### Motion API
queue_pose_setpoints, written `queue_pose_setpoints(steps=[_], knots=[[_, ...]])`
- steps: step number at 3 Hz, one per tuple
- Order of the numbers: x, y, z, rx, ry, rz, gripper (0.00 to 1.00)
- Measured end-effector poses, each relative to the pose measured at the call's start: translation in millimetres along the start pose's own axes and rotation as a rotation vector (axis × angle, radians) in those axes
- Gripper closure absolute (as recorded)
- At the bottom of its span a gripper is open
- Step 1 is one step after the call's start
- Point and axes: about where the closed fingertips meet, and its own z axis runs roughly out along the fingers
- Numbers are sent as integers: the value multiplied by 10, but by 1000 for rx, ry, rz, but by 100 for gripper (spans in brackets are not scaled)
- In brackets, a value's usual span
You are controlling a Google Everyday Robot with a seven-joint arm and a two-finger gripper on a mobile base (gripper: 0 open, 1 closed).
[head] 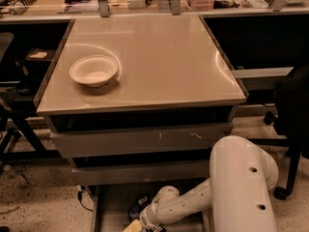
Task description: Pick blue chip bag from bottom drawer and place on counter
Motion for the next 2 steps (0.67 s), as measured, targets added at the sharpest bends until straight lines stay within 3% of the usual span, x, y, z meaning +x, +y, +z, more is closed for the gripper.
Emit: queue_pose_setpoints(steps=[2], knots=[[-7,-278,305,39,-4,40,0]])
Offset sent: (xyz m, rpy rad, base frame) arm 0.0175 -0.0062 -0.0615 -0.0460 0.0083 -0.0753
